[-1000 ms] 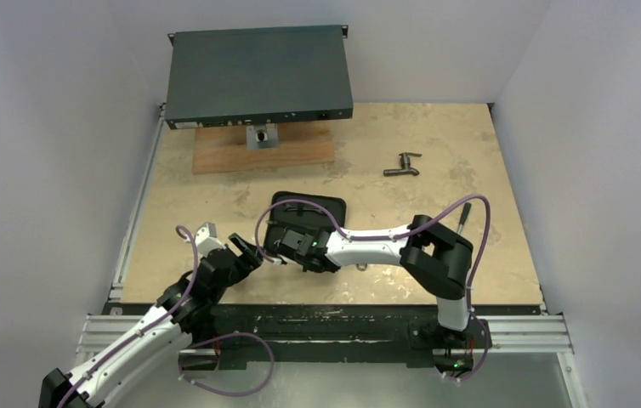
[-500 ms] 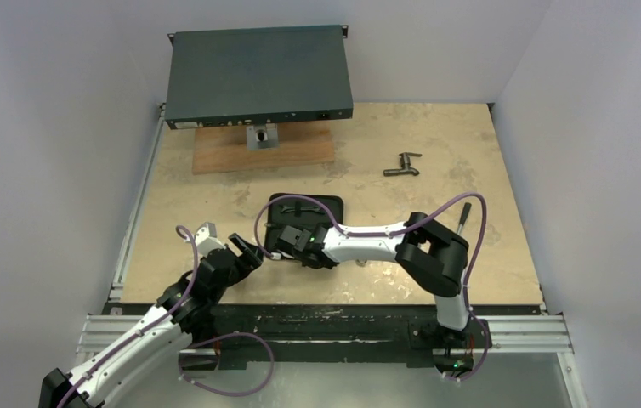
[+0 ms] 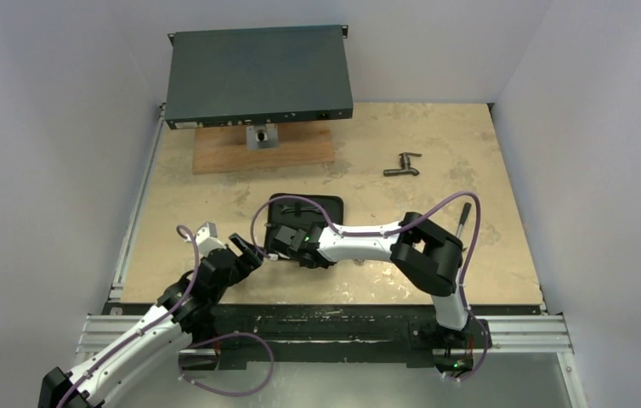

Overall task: Sort the hair-cutting tools
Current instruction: Place the scissors in the hairdressing tool bag.

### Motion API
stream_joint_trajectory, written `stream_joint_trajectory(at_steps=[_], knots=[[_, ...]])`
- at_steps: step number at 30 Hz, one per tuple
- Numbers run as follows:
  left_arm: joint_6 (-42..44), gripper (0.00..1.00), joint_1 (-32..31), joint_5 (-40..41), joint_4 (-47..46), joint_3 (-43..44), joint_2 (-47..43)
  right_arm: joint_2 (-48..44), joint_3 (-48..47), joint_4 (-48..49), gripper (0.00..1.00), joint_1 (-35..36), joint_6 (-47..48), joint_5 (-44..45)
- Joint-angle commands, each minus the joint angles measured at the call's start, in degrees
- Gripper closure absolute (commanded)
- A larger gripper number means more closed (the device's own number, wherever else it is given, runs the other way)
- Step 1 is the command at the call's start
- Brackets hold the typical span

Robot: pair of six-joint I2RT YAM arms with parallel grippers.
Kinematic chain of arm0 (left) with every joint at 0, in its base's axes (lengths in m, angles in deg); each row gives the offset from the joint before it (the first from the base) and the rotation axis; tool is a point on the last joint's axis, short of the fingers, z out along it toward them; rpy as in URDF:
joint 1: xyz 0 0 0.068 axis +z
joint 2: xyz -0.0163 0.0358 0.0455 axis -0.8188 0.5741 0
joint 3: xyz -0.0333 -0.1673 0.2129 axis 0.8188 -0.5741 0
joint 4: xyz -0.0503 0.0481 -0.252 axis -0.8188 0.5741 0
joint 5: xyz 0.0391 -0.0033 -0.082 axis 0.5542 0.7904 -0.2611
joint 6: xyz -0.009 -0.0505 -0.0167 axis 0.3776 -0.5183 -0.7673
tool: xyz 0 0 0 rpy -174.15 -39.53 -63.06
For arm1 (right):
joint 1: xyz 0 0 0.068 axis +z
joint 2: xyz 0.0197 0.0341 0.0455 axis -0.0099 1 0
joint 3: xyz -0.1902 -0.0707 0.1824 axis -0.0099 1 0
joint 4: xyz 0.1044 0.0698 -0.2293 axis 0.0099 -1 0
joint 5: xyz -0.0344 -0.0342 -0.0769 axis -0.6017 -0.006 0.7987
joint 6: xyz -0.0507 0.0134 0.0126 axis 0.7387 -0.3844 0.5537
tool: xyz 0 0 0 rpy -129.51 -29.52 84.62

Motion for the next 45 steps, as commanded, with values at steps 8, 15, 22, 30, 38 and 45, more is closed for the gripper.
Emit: stream_joint_trajectory(at_steps=[8, 15, 22, 30, 38, 45], knots=[[0.4, 0.25, -0.1, 0.4, -1.2, 1.1, -0.6, -5.8, 5.0, 2.1, 1.00, 0.8, 0.7, 0.3], [0.2, 0.25, -0.1, 0.3, -1.4, 1.1, -0.4, -5.3, 4.3, 2.0, 1.00, 0.8, 1.0, 0.8], [0.3, 0.25, -0.1, 0.1, -0.8, 1.2, -0.7, -1.0, -0.7, 0.2, 1.00, 0.9, 1.2, -0.1], [0.2, 0.24, -0.1, 0.2, -0.9, 1.1, -1.1, 0.1, -2.1, -0.1, 1.00, 1.7, 0.7, -0.3], [0.2, 0.25, -0.1, -0.4, -2.5, 0.6, 0.1, -0.2, -2.3, 2.5, 1.00, 2.0, 0.7, 0.6], [0.7, 0.27, -0.1, -1.4, -5.1, 0.1, 1.4, 0.8, -3.4, 4.5, 1.00, 2.1, 1.5, 2.6]])
